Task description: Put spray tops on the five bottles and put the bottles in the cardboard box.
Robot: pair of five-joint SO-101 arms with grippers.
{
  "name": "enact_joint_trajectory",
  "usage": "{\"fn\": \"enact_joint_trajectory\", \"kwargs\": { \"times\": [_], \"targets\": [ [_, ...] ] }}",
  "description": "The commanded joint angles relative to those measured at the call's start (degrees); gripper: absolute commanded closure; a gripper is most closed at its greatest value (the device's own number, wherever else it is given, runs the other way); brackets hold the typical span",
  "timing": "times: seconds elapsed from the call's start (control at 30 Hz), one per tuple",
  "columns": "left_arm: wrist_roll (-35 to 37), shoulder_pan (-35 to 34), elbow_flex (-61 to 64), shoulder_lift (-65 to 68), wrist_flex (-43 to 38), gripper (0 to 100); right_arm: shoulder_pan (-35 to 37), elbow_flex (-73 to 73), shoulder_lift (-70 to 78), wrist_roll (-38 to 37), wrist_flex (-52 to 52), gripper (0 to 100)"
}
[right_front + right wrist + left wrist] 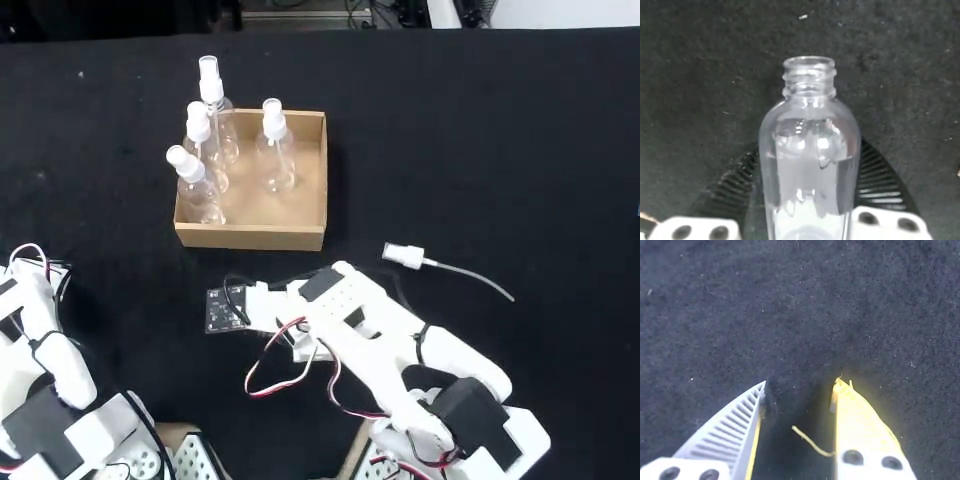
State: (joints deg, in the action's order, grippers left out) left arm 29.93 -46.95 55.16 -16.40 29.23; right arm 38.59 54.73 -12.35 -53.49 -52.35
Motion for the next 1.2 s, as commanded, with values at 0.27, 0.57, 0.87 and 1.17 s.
{"fn": "enact_joint_trajectory", "kwargs": {
  "times": [0.27, 0.57, 0.87, 1.17],
  "targets": [
    [0.26, -0.04, -3.03, -0.26, 0.26, 81, 0.09, -6.64, -2.42, 1.14, -2.11, 71.2],
    [0.26, -0.04, -3.03, -0.26, 0.26, 81, 0.18, -6.29, -1.98, -2.81, -2.02, 71.3],
    [0.26, -0.13, -3.03, -0.26, 0.26, 81, -0.26, -1.89, -2.42, 5.1, 5.8, 96.6],
    [0.26, -0.04, -3.03, -0.26, 0.26, 81, -15.65, -14.29, -24.04, 15.03, -16.97, 98.9]
  ]
}}
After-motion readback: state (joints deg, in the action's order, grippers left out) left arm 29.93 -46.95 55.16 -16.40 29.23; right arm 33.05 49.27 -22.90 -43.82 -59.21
